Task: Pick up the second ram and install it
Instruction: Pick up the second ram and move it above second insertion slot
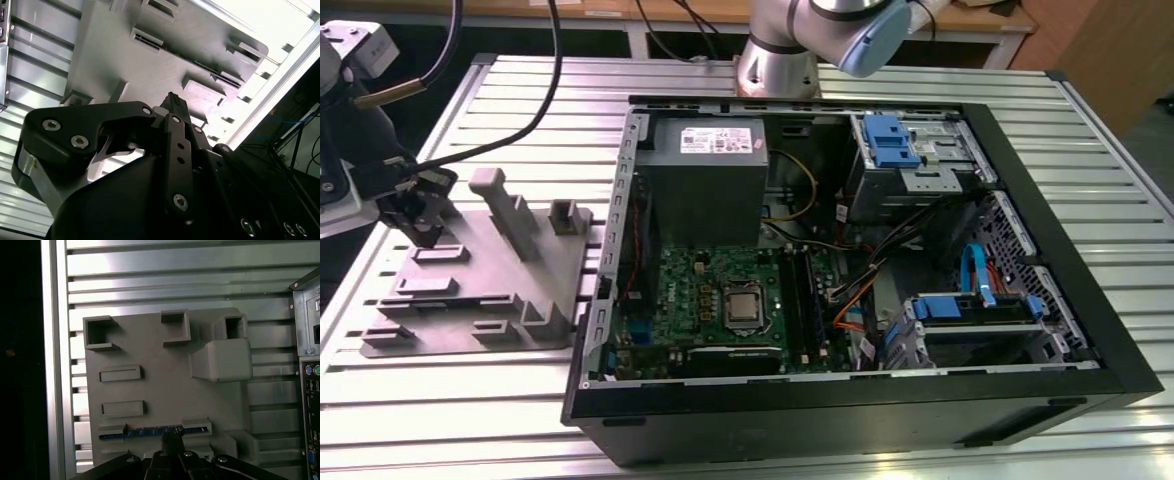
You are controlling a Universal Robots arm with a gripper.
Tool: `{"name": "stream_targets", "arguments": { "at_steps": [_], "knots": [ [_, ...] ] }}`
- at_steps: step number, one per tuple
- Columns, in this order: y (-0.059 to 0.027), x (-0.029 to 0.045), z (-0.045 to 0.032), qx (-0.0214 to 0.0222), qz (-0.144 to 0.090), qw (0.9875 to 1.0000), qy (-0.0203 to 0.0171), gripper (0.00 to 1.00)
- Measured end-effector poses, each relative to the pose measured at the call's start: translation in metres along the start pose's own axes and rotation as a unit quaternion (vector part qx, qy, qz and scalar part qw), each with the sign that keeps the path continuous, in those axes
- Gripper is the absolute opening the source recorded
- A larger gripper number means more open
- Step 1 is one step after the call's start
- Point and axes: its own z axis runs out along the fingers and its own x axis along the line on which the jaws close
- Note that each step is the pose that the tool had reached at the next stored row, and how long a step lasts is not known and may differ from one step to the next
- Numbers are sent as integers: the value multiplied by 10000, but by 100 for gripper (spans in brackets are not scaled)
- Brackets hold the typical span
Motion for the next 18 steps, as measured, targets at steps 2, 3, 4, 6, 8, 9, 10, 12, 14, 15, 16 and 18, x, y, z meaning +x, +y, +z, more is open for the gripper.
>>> {"name": "stream_targets", "arguments": {
  "at_steps": [2,3,4,6,8,9,10,12,14,15,16,18],
  "knots": [
    [0,0,5,-1,-29,10000,0,10],
    [0,0,10,-1,-71,10000,1,10],
    [0,1,15,-1,-128,9999,5,10],
    [-1,1,27,0,-272,9996,12,10],
    [-2,1,44,0,-420,9991,18,10],
    [-2,2,52,0,-501,9987,22,10],
    [-2,2,60,0,-591,9982,26,10],
    [-3,1,76,0,-776,9970,33,10],
    [-4,2,90,0,-954,9954,41,10],
    [-4,1,97,0,-1047,9945,45,10],
    [-5,2,104,0,-1135,9935,49,10],
    [-5,1,117,0,-1314,9913,57,10]
  ]
}}
